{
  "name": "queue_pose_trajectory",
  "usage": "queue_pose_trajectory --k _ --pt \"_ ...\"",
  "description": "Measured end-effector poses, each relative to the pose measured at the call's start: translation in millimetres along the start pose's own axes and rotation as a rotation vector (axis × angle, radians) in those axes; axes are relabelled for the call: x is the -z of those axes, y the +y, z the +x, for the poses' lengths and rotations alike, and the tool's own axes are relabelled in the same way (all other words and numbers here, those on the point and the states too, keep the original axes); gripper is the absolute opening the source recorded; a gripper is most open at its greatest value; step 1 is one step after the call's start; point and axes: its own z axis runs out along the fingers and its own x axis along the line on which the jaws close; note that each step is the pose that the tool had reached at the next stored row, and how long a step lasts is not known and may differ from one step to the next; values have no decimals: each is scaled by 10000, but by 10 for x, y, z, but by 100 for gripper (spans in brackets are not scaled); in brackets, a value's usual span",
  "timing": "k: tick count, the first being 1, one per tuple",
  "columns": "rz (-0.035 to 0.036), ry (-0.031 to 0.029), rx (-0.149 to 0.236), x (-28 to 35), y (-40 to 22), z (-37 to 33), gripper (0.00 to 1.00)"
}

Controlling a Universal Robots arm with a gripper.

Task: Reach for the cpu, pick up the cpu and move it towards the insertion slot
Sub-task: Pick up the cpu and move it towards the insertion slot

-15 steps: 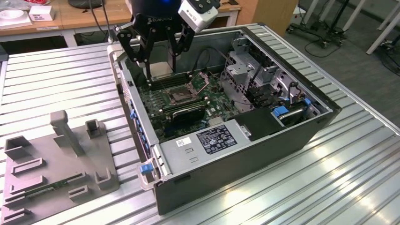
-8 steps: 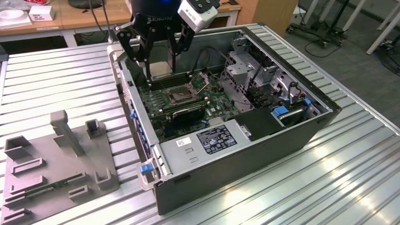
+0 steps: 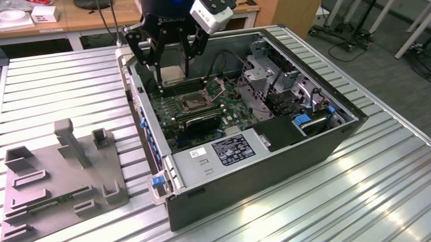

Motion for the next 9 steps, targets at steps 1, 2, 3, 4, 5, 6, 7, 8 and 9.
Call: queue_pose_trajectory --k 1,2,3,4,5,6,7,8,9 --pt "0 0 -28 0 2 0 55" --pt "1 0 -56 0 4 0 55" --pt "0 0 -84 0 6 0 55" --pt "1 -1 -111 0 7 0 55" --pt "1 -1 -142 0 9 0 55" --pt "2 -1 -170 0 10 0 55" --pt "3 -1 -198 0 12 0 55" --pt "3 -1 -225 0 13 0 55" --pt "3 -1 -252 0 15 0 55"
